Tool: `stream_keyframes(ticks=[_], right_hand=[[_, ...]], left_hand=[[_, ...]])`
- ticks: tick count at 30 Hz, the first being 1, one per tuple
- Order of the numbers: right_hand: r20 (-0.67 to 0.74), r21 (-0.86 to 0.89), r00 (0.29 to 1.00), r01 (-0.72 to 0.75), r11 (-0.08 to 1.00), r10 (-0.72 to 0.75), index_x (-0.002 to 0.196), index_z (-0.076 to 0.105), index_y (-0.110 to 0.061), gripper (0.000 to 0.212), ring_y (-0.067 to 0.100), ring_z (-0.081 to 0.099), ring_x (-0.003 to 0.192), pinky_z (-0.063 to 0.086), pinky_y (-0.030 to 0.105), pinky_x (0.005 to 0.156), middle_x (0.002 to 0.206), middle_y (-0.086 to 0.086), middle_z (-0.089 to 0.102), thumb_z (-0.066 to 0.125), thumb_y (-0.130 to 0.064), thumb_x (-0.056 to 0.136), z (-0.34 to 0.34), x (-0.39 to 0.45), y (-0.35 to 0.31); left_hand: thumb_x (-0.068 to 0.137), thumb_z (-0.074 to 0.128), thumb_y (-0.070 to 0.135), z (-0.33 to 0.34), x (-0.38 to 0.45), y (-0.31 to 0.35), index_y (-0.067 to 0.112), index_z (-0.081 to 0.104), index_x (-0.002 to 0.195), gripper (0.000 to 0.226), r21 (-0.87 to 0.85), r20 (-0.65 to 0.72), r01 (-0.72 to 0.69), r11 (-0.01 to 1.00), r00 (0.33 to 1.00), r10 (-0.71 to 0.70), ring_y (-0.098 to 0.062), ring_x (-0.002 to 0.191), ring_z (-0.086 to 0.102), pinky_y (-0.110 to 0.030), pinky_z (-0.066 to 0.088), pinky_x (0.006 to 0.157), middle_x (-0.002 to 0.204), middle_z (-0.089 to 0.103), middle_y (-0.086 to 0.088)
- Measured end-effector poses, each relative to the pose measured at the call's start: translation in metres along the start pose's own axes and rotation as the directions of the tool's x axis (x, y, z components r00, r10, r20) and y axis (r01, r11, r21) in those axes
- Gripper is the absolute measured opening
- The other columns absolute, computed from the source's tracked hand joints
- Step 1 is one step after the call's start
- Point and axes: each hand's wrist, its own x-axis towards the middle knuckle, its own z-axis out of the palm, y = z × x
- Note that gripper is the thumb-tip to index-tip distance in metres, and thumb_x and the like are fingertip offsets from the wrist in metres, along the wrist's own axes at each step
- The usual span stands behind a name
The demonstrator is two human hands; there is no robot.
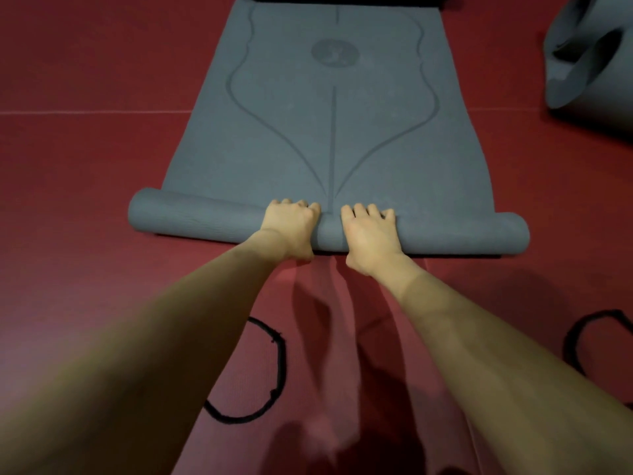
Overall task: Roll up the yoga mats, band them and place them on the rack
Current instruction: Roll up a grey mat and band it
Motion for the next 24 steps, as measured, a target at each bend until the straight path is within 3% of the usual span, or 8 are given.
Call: stream_keyframes(ticks=[11, 16, 18, 21, 24], right_hand=[[0.019, 0.036, 0.999, 0.037, 0.999, -0.038, 0.112, 0.044, -0.017, 0.047, 0.025, 0.049, 0.109, 0.034, 0.040, 0.087, 0.115, 0.002, 0.055, 0.064, -0.018, 0.069, 0.009, -0.087, -0.024], [0.066, 0.080, 0.995, 0.074, 0.994, -0.079, 0.108, 0.047, -0.018, 0.043, 0.024, 0.051, 0.107, 0.036, 0.038, 0.083, 0.111, 0.001, 0.058, 0.065, -0.021, 0.070, 0.012, -0.117, -0.022], [0.086, 0.088, 0.992, 0.084, 0.993, -0.092, 0.108, 0.047, -0.017, 0.042, 0.025, 0.051, 0.108, 0.037, 0.038, 0.085, 0.112, 0.001, 0.058, 0.065, -0.023, 0.071, 0.010, -0.123, -0.020], [0.096, 0.087, 0.992, 0.076, 0.993, -0.084, 0.108, 0.047, -0.015, 0.041, 0.026, 0.051, 0.110, 0.038, 0.040, 0.090, 0.114, 0.003, 0.058, 0.065, -0.023, 0.072, 0.005, -0.125, -0.019], [0.151, 0.091, 0.984, 0.078, 0.993, -0.091, 0.111, 0.048, -0.013, 0.044, 0.028, 0.050, 0.113, 0.038, 0.043, 0.093, 0.116, 0.006, 0.058, 0.066, -0.025, 0.073, -0.001, -0.119, -0.018]], left_hand=[[0.068, 0.072, 0.037, 0.015, -0.088, 0.027, 0.019, 0.047, 0.124, 0.064, -0.084, 0.081, -0.034, 0.996, 0.996, 0.040, -0.025, 0.107, 0.057, -0.033, 0.041, 0.088, 0.115, 0.058, -0.002], [0.065, 0.074, 0.033, 0.016, -0.123, 0.044, 0.015, 0.042, 0.113, 0.060, -0.113, 0.147, -0.024, 0.993, 0.988, 0.041, -0.027, 0.104, 0.058, -0.034, 0.042, 0.082, 0.112, 0.059, -0.005], [0.066, 0.074, 0.038, 0.017, -0.134, 0.048, 0.013, 0.035, 0.114, 0.067, -0.124, 0.122, -0.034, 0.992, 0.991, 0.049, -0.029, 0.103, 0.057, -0.036, 0.042, 0.078, 0.115, 0.052, -0.008], [0.073, 0.066, 0.061, 0.023, -0.147, 0.047, 0.012, 0.031, 0.126, 0.080, -0.008, -0.014, -0.053, 0.999, 0.999, 0.052, -0.030, 0.108, 0.046, -0.039, 0.042, 0.081, 0.126, 0.036, -0.009], [0.081, 0.055, 0.065, 0.033, -0.155, 0.042, 0.014, 0.035, 0.133, 0.075, -0.004, -0.125, -0.075, 0.997, 0.989, 0.074, -0.030, 0.111, 0.041, -0.042, 0.039, 0.088, 0.131, 0.038, -0.007]])
